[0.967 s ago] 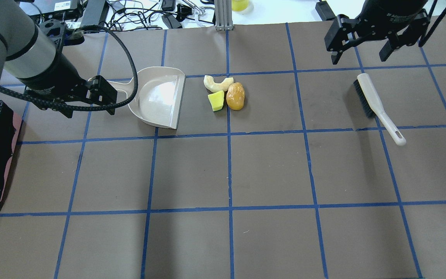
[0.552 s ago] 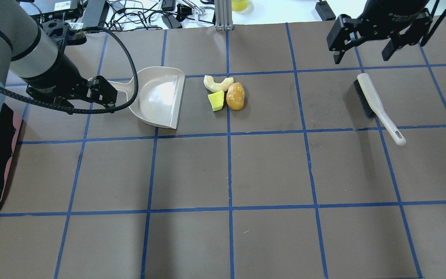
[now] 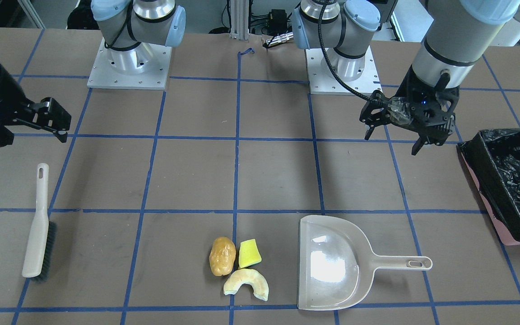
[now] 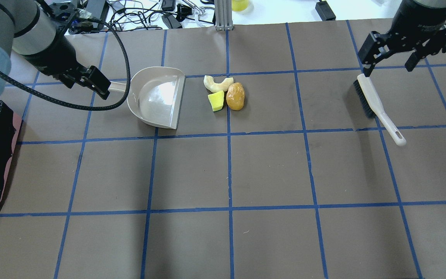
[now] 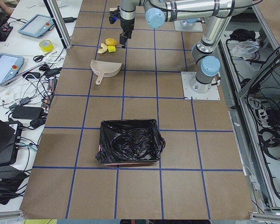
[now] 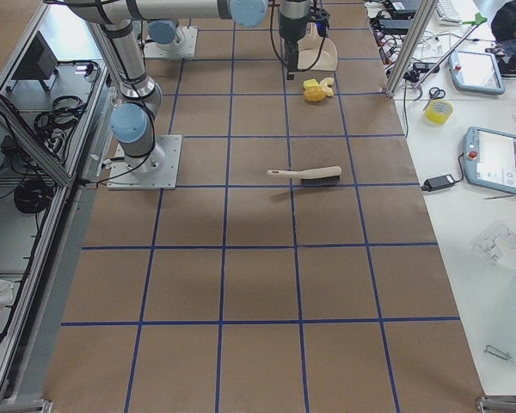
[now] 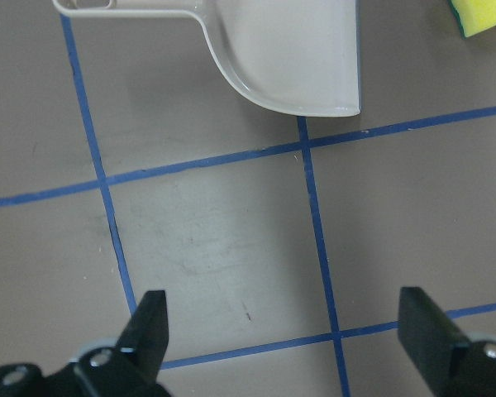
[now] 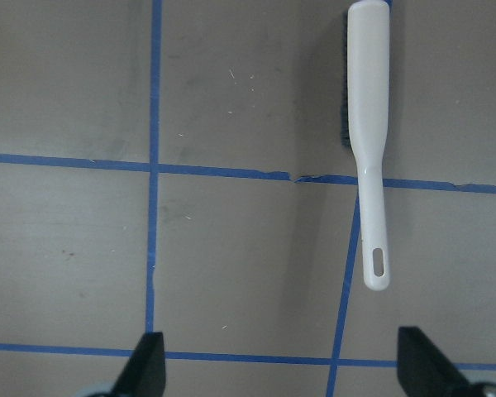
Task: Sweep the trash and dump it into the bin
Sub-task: 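Move the left gripper to the dustpan handle while the right approaches the brush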
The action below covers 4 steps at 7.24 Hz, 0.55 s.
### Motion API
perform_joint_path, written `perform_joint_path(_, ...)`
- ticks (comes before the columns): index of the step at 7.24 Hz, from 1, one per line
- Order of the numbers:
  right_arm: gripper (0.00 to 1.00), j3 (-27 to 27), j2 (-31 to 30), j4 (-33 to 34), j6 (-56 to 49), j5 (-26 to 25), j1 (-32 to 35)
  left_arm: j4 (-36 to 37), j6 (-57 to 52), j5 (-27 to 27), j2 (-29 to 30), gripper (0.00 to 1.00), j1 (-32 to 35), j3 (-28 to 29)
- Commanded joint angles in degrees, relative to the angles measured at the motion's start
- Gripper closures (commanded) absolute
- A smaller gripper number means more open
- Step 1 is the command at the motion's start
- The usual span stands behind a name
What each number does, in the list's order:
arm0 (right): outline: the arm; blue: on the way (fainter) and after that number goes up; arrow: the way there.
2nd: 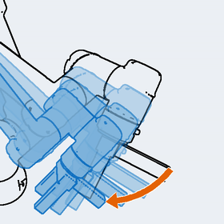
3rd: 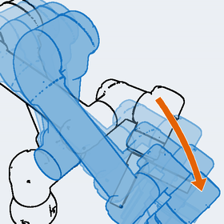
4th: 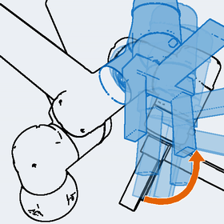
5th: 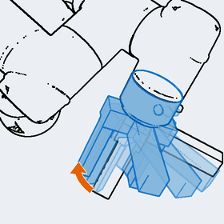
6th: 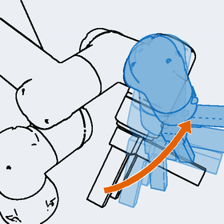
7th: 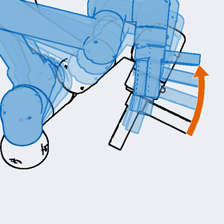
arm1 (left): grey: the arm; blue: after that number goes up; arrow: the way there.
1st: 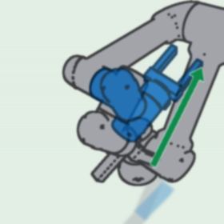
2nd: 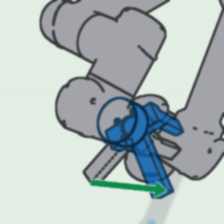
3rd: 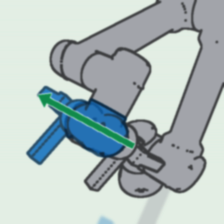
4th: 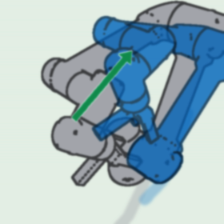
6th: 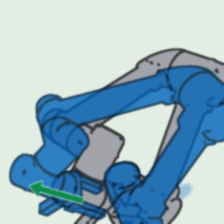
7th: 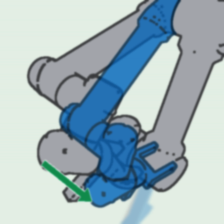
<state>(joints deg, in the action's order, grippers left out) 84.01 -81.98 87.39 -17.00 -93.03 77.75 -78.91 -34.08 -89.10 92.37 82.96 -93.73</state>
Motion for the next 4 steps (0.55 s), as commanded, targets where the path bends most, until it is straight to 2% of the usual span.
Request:
perform_joint_path(1,0.00,0.5,6.1,4.5,-7.0,-3.6,-4.7,3.8,-21.2,0.0,6.9,0.02,-0.4,3.0)
perform_joint_path(2,0.01,3.7,8.1,11.8,-9.9,-3.3,-6.1,3.9,-29.3,-0.1,10.5,0.02,-0.7,5.7)
perform_joint_path(3,0.00,9.5,9.1,19.3,-10.8,-3.1,-6.6,4.1,-39.2,-0.1,13.9,0.02,-2.4,8.1)
perform_joint_path(4,0.00,16.2,9.0,26.2,-13.9,-3.3,-7.2,5.6,-43.0,0.1,16.8,0.02,-4.7,9.9)
